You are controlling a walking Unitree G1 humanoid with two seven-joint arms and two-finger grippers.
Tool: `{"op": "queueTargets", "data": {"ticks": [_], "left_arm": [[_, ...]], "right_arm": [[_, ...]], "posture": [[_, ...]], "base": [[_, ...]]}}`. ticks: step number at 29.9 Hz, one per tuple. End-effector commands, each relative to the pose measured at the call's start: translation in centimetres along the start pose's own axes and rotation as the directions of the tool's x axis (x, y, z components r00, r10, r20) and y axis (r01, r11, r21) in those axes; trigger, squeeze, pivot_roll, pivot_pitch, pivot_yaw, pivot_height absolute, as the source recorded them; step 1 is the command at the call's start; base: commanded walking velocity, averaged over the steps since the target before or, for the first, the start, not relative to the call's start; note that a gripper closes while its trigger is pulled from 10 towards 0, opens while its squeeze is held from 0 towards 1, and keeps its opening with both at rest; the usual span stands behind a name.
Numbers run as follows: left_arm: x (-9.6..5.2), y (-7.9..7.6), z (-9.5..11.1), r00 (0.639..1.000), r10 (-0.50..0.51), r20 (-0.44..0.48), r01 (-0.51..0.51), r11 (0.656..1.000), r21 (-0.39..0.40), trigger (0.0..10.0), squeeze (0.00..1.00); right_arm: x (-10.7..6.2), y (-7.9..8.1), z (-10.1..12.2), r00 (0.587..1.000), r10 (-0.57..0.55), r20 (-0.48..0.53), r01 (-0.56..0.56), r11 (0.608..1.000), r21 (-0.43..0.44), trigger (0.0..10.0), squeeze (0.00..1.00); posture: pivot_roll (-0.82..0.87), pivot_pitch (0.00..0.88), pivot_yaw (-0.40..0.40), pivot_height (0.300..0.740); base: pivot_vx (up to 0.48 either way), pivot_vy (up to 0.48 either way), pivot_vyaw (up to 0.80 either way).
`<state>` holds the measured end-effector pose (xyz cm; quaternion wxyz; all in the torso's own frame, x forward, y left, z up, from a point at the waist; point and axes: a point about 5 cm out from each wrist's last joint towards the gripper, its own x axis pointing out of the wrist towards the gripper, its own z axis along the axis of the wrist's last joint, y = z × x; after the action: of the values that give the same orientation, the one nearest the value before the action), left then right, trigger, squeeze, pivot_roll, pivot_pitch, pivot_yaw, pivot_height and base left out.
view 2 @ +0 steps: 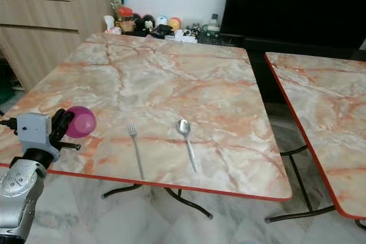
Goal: Setting the table
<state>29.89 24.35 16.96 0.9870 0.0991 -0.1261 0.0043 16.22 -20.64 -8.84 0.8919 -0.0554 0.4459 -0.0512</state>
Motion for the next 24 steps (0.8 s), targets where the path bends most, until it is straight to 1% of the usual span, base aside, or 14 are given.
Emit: {"op": "queueTargets", "data": {"ticks": [1,7,13,24], "left_arm": [[0.13,-0.51,0.31,1.000,-0.019,0.013,0.019,1.000,-0.004,10.0,0.00],[0.13,-0.47,0.42,1.000,-0.024,0.012,0.024,1.000,-0.001,10.0,0.00],[0.24,-0.78,0.81,0.999,-0.044,0.021,0.044,0.999,0.006,10.0,0.00],[0.25,-0.55,1.01,0.997,-0.070,0.016,0.069,0.997,0.019,10.0,0.00]], "right_arm": [[-0.15,-0.68,-0.48,1.000,-0.018,-0.007,0.018,1.000,0.003,10.0,0.00],[-0.22,-0.58,-0.70,1.000,-0.018,-0.010,0.018,1.000,0.009,10.0,0.00],[-0.23,-0.54,-0.69,1.000,-0.018,-0.007,0.018,1.000,0.009,10.0,0.00],[-0.39,-0.34,-1.26,1.000,-0.020,-0.018,0.020,1.000,0.018,10.0,0.00]], "posture": [[0.03,0.080,-0.019,0.740],[0.04,0.084,-0.017,0.740],[0.03,0.083,-0.012,0.740],[0.02,0.077,0.004,0.740]], "base": [[0.000,-0.465,0.00],[0.000,-0.464,0.00],[0.000,-0.462,0.00],[0.000,-0.461,0.00]]}}
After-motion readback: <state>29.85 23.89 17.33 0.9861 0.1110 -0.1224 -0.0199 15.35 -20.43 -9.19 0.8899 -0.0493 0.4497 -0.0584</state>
